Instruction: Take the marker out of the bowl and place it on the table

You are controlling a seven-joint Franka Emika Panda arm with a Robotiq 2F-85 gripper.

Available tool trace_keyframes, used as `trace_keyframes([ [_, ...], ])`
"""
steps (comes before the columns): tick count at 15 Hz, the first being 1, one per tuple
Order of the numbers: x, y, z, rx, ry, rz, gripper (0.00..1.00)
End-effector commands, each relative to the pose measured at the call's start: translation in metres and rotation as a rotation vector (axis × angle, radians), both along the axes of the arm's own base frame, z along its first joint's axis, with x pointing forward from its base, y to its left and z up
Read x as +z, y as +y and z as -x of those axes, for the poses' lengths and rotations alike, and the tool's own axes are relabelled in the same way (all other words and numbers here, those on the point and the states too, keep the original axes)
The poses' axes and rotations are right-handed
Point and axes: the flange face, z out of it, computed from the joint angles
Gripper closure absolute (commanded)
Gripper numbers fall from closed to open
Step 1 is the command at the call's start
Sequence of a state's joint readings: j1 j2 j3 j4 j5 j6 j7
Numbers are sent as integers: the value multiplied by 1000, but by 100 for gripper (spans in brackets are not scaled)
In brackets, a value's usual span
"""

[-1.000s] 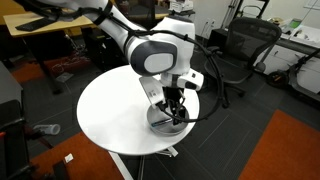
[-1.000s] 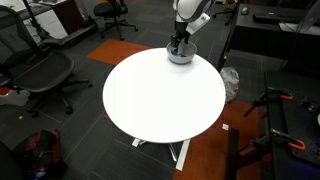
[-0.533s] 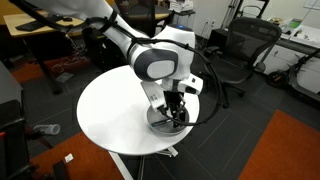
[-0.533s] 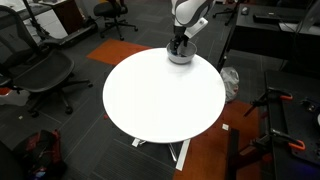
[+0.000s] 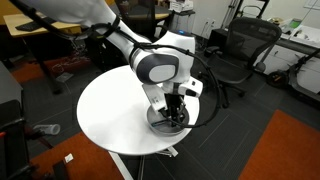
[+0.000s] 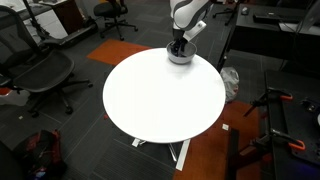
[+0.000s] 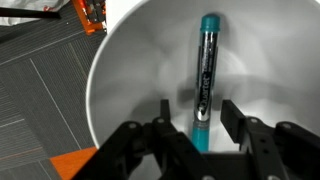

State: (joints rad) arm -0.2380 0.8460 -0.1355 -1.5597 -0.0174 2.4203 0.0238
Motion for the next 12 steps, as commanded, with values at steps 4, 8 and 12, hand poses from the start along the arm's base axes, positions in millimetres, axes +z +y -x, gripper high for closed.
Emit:
trace_keyframes([
  [4,-3,1,-8,-14,4,-31,97],
  [8,3,6,-7,-24,0,-32,95],
  [12,34,15,-6,-24,-28,-10,95],
])
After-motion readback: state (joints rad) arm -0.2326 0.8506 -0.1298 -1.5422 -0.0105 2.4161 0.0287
